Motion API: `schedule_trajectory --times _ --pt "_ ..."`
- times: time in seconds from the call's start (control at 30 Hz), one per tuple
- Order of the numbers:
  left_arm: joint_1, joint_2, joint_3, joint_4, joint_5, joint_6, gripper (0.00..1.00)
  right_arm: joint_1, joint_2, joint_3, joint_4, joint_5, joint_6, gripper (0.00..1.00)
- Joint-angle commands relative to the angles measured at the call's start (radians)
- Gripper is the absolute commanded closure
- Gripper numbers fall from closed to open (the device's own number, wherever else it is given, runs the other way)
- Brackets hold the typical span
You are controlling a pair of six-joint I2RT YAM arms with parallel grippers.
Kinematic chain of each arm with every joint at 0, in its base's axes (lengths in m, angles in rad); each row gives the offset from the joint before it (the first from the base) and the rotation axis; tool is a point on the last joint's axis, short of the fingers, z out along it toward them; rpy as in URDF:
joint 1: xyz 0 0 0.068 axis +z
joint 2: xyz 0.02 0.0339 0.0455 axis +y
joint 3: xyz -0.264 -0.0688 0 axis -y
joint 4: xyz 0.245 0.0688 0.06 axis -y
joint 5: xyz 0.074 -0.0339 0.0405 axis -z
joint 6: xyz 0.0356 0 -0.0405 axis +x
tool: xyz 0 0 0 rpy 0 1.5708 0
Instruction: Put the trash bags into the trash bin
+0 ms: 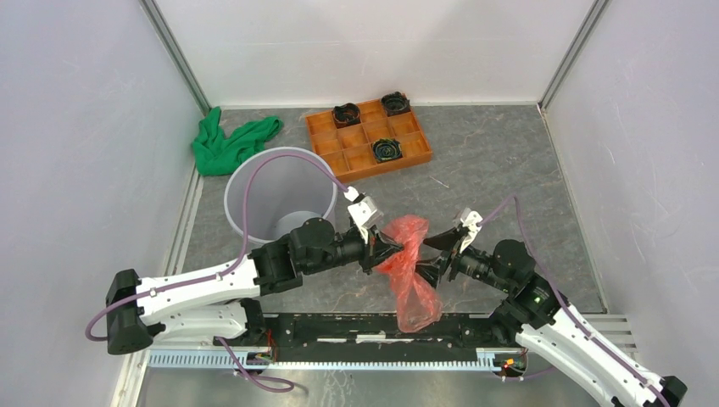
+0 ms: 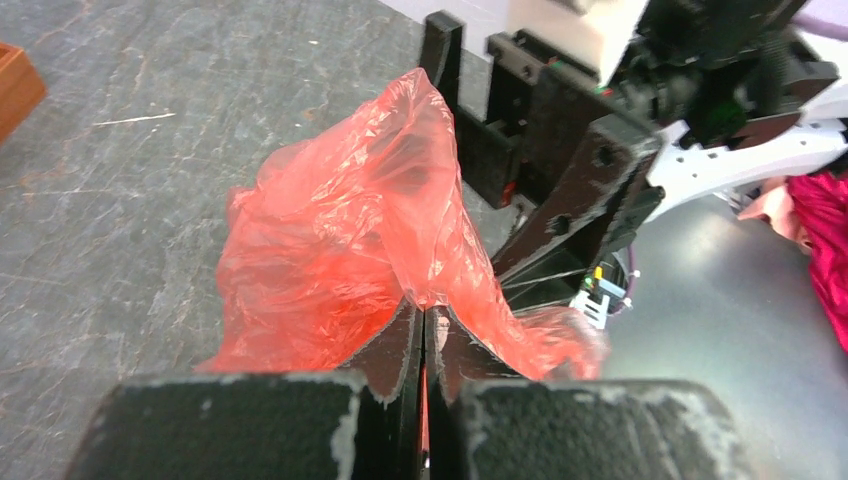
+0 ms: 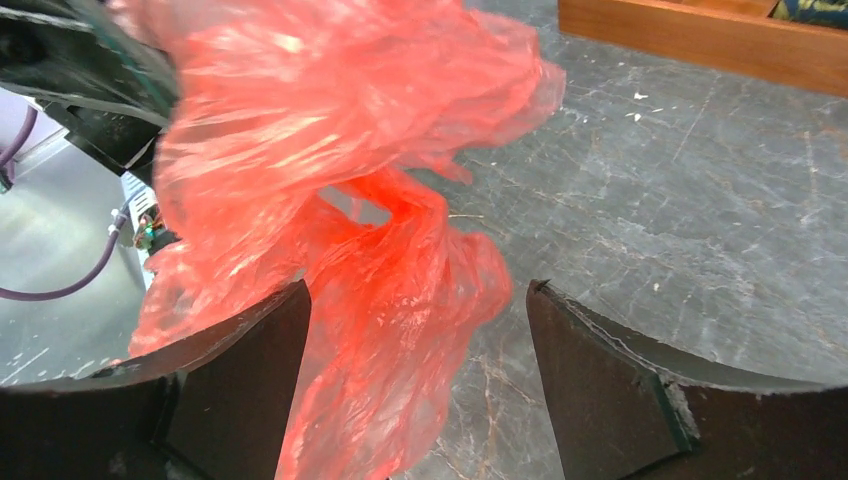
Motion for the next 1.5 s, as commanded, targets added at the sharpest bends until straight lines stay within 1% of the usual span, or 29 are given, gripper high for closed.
schedule_trajectory --times 0.0,0.03,0.07,0.23,0.27,0.3,0.43,0.5,0.57,0.63,0.67,0.7,0.77,0.8,0.83,0.9,0.97,1.0,1.03,1.07,1.1,1.17,1.2,1.3,1.37,1.47 --pt "0.002 0.0 0.047 0.051 0.078 0.027 0.98 0.0 0.015 -0.066 0.194 -0.034 0.059 0.18" --pt "0.001 0.0 0.047 0.053 0.081 0.026 0.98 0.001 0.018 -0.077 0.225 -0.038 0.067 0.25" --pt "0.001 0.0 0.046 0.053 0.082 0.025 0.98 0.0 0.02 -0.089 0.254 -0.038 0.077 0.28" --pt "0.001 -0.01 0.039 0.07 0.1 0.018 0.98 0.001 0.007 -0.165 0.411 -0.033 0.127 0.32" --pt "0.002 -0.014 0.04 0.072 0.101 0.013 0.98 0.001 0.009 -0.172 0.443 -0.038 0.139 0.31" --pt "0.001 -0.018 0.041 0.073 0.108 0.011 0.98 0.0 0.016 -0.17 0.468 -0.053 0.145 0.28" --pt "0.002 -0.048 0.035 0.099 0.139 -0.001 0.98 0.001 0.043 -0.151 0.513 -0.124 0.153 0.15" --pt "0.002 -0.061 0.026 0.118 0.152 -0.005 0.98 0.0 0.04 -0.157 0.545 -0.151 0.17 0.15" --pt "0.002 -0.064 0.021 0.138 0.165 -0.008 0.98 0.0 0.036 -0.174 0.613 -0.181 0.204 0.2" --pt "0.001 -0.055 0.024 0.15 0.174 -0.009 0.98 0.001 0.033 -0.177 0.654 -0.179 0.235 0.31" --pt "0.001 -0.05 0.025 0.152 0.171 -0.01 0.98 0.001 0.031 -0.172 0.653 -0.171 0.239 0.41" --pt "0.001 -0.045 0.03 0.146 0.162 -0.01 0.98 0.0 0.023 -0.159 0.628 -0.144 0.234 0.53" --pt "0.001 -0.04 0.039 0.128 0.126 -0.008 0.98 0.001 0.009 -0.123 0.5 -0.04 0.209 0.79" --pt "0.001 -0.041 0.042 0.114 0.082 -0.01 0.95 0.0 -0.003 -0.101 0.414 0.042 0.189 0.93" --pt "0.002 -0.042 0.047 0.098 0.019 -0.02 0.85 0.0 -0.014 -0.084 0.344 0.116 0.175 0.99" --pt "0.001 -0.034 0.074 0.035 -0.133 -0.054 0.54 0.001 -0.036 -0.059 0.21 0.309 0.166 1.0" --pt "0.001 -0.019 0.129 -0.079 -0.284 -0.114 0.25 0.001 -0.054 -0.051 0.119 0.456 0.165 1.0" --pt "0.001 -0.003 0.16 -0.158 -0.357 -0.163 0.1 0.001 -0.056 -0.047 0.088 0.505 0.164 1.0" --pt "0.001 0.011 0.198 -0.242 -0.425 -0.219 0.02 0.001 -0.053 -0.042 0.065 0.545 0.161 1.0" --pt "0.002 0.03 0.236 -0.311 -0.458 -0.274 0.0 0.001 -0.044 -0.037 0.057 0.56 0.154 0.99" --pt "0.001 0.046 0.271 -0.364 -0.449 -0.286 0.0 0.001 -0.033 -0.03 0.051 0.57 0.151 1.0" --pt "0.002 0.071 0.313 -0.399 -0.362 -0.308 0.0 0.0 -0.007 -0.023 0.058 0.57 0.152 1.0" --pt "0.002 0.081 0.319 -0.388 -0.302 -0.32 0.0 0.001 0.007 -0.023 0.072 0.558 0.156 0.99" --pt "-0.012 0.131 0.298 -0.341 -0.244 -0.381 0.0 0.001 0.034 -0.016 0.113 0.51 0.16 1.0" --pt "-0.032 0.187 0.286 -0.303 -0.234 -0.42 0.0 0.001 0.041 -0.001 0.103 0.524 0.164 0.99" --pt "-0.092 0.257 0.283 -0.297 -0.314 -0.446 0.0 0.0 0.03 0.019 0.075 0.548 0.154 0.99"
